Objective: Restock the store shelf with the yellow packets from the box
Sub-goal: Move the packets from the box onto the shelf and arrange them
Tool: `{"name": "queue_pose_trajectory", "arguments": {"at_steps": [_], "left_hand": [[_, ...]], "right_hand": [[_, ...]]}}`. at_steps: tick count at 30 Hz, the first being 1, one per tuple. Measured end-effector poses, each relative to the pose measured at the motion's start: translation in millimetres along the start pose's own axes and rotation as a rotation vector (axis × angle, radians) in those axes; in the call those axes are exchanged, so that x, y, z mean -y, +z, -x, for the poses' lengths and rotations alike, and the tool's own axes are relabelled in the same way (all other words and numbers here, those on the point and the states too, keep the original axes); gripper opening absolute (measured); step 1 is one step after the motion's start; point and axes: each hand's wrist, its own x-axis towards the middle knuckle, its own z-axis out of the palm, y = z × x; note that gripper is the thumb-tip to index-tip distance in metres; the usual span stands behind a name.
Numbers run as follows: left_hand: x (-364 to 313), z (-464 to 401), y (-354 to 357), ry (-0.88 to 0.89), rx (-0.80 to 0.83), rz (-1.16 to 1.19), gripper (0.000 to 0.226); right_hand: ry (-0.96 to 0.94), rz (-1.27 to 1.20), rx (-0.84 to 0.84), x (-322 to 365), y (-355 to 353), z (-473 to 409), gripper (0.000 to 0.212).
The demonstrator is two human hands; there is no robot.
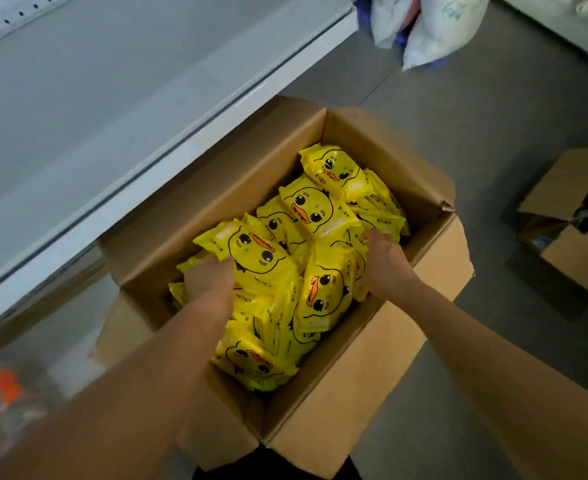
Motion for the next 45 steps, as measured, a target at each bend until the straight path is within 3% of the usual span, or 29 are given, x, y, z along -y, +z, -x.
{"name": "queue_pose_trajectory", "arguments": {"at_steps": [3, 4, 9, 13, 21, 24, 28, 37, 45], "left_hand": [[1.2, 19.4, -6.6, 0.087, -0.192, 0.049, 0.011], [2.1, 25.4, -9.7, 0.105, -0.222, 0.073, 0.014], [9.9, 39.7, -31.3, 0.293, -0.258, 0.050, 0.013], [15.7, 41.0, -50.2, 0.408, -0.238, 0.005, 0.018], [16.5, 44.0, -91.6, 0.547, -0.251, -0.185, 0.023], [21.0, 39.6, -97.1, 0.534, -0.251, -0.199, 0.022], [22.0, 44.5, -92.9, 0.538, -0.207, -0.191, 0.017], [28.1, 52.1, -82.2, 0.528, -0.189, -0.172, 0.019], [27.9, 70.3, -86.8, 0.544, -0.219, -0.177, 0.019]], "right_hand": [[0.014, 0.118, 0.097, -0.7, 1.4, -9.5, 0.046], [0.038, 0.118, 0.128, 0.2, 4.5, -11.9, 0.046], [0.109, 0.092, 0.129, 1.5, 17.6, -21.9, 0.044], [-0.030, 0.073, 0.108, 13.4, 28.3, -25.7, 0.027], [-0.291, -0.240, -0.030, 72.1, 53.1, -26.8, 0.008], [-0.292, -0.315, 0.025, 74.3, 52.6, -24.8, 0.020], [-0.108, -0.165, 0.044, 47.3, 50.6, -17.7, 0.036], [-0.031, 0.114, 0.201, 16.8, 61.4, -4.6, 0.023], [-0.211, -0.230, 0.044, 18.0, 55.1, 5.8, 0.038]]}}
